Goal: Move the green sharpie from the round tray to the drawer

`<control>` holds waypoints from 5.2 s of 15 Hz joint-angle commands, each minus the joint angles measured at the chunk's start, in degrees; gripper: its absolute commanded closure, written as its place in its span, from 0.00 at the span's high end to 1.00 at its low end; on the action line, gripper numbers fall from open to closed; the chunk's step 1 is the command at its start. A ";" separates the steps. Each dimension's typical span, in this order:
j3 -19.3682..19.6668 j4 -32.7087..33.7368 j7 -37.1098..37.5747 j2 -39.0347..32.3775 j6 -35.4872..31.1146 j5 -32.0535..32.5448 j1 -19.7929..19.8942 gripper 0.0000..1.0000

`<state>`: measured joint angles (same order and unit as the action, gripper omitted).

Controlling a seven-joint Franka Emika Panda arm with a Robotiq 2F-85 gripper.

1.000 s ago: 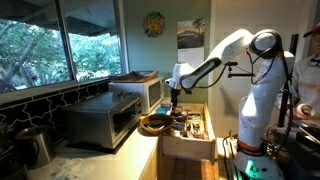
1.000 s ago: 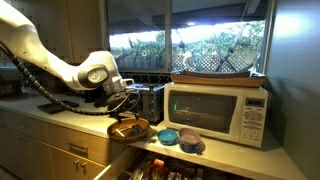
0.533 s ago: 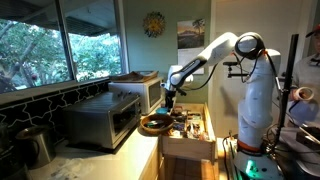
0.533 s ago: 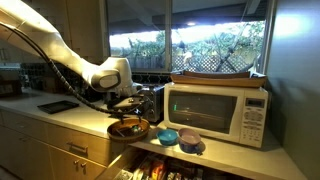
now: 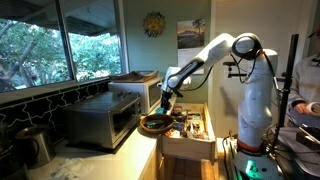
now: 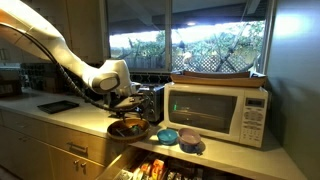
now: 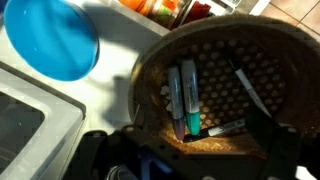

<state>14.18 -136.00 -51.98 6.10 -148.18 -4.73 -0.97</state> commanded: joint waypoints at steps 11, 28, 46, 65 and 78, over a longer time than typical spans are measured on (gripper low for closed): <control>-6.29 2.57 0.98 -7.25 -4.76 -0.17 3.56 0.98; -13.51 7.98 -1.13 -17.58 -8.16 -2.99 8.34 0.43; -14.83 9.62 -10.30 -17.16 9.14 -4.30 9.91 0.05; -9.64 -11.27 7.51 12.66 1.60 6.87 10.37 0.06; -1.74 -16.33 37.44 7.50 -0.51 45.07 27.75 0.06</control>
<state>10.76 -151.86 -22.63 16.93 -146.05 29.71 21.09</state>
